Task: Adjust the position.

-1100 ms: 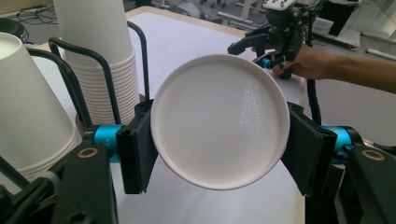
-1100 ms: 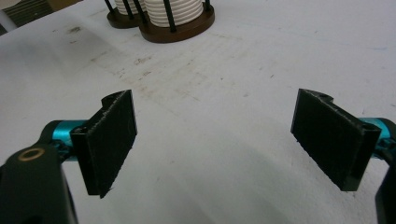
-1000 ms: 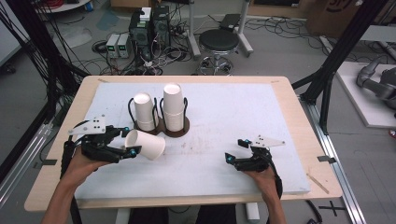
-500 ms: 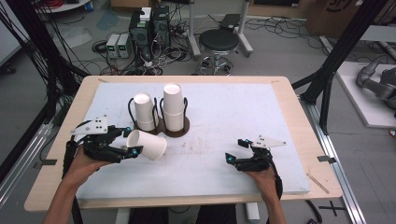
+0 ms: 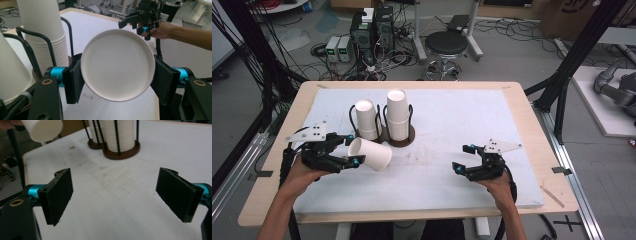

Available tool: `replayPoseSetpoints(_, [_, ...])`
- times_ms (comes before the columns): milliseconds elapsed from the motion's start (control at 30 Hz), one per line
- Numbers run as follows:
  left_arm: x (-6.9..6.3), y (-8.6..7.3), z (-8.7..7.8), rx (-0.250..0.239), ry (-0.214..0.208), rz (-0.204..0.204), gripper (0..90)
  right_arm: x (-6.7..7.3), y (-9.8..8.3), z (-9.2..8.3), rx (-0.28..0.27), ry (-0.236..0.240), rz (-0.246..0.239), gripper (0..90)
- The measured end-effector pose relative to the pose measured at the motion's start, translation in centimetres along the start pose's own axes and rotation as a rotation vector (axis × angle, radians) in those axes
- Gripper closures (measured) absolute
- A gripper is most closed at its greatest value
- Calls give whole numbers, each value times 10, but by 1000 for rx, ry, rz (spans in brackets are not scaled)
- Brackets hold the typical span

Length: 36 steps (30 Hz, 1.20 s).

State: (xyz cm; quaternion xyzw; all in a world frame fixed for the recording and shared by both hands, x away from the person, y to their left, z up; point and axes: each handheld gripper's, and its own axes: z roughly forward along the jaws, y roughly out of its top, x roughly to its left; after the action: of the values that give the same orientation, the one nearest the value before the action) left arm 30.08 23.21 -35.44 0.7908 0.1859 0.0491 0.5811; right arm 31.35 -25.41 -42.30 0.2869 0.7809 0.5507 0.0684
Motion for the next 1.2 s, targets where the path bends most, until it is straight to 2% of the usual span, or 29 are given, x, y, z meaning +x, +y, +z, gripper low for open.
replayPoseSetpoints(33, [0, 0, 2, 1, -7, 3, 345, 3, 10, 0, -9, 32, -24, 148])
replayPoseSetpoints(133, [0, 1, 5, -7, -31, 1, 346, 5, 17, 0, -7, 58, -38, 148])
replayPoseSetpoints(200, [0, 2, 8, -11, -51, 0, 346, 8, 31, 0, -11, 102, -68, 148])
replayPoseSetpoints(300, [1, 2, 11, -9, -68, -8, 346, 11, 41, 0, -36, 149, -81, 148])
replayPoseSetpoints(333, [2, 3, 13, -13, -77, -9, 346, 11, 41, 0, -36, 149, -81, 148])
replayPoseSetpoints(533, [-1, 6, 21, -42, -124, -7, 346, 19, 66, 6, -64, 240, -137, 148])
replayPoseSetpoints(600, [-2, 7, 24, -50, -139, -5, 346, 20, 68, 8, -65, 242, -144, 148])
replayPoseSetpoints(800, [-5, 9, 30, -70, -162, -2, 346, 25, 84, 24, -45, 300, -158, 148])
replayPoseSetpoints(900, [-5, 9, 32, -84, -168, -3, 347, 28, 89, 31, -40, 310, -166, 148])
replayPoseSetpoints(1200, [-9, 11, 47, -85, -199, 0, 347, 37, 99, 47, -64, 346, -179, 148])
